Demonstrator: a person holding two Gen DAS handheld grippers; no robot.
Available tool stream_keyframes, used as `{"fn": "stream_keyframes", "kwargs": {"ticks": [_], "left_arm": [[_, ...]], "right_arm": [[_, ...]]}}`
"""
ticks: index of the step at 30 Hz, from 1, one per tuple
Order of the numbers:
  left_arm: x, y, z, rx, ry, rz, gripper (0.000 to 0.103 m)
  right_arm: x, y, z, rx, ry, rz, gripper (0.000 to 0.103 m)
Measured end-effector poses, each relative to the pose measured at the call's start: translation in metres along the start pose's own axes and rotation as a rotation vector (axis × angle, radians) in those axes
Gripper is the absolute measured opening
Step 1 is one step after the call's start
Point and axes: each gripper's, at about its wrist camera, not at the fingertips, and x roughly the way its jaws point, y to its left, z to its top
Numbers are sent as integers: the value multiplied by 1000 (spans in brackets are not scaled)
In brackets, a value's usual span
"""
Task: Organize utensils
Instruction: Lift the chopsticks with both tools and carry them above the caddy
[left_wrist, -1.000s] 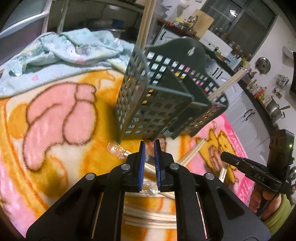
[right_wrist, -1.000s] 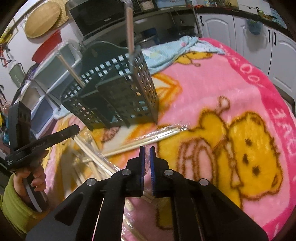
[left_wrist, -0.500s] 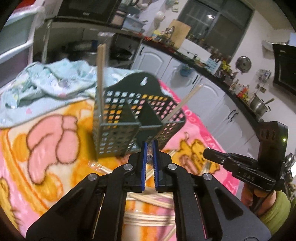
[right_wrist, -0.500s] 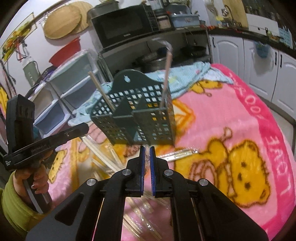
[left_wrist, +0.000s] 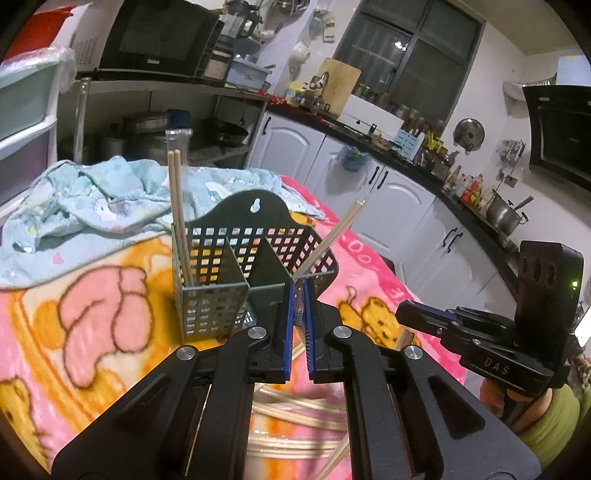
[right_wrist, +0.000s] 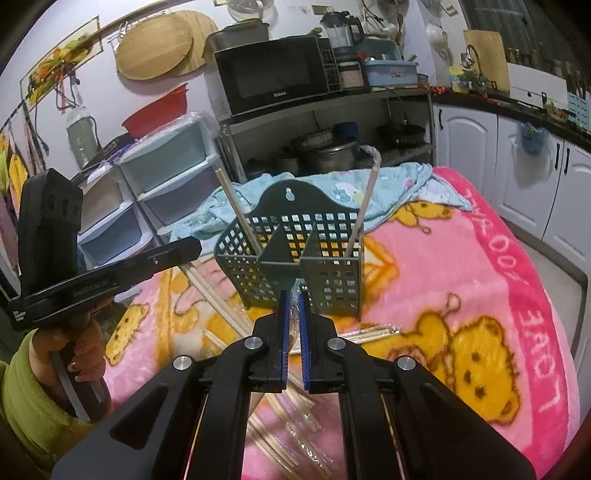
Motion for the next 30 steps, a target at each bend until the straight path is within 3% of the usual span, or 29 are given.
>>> {"fn": "stream_keyframes", "kwargs": {"ticks": [13,30], "left_arm": [[-21,-13,21,36,-76,-14,2],[-61,-21,55,61,-226,53,1]], "right_arm": [[-19,25,22,-72,-63,34,5],[-44,44,75,-155,-200,79,5]]}}
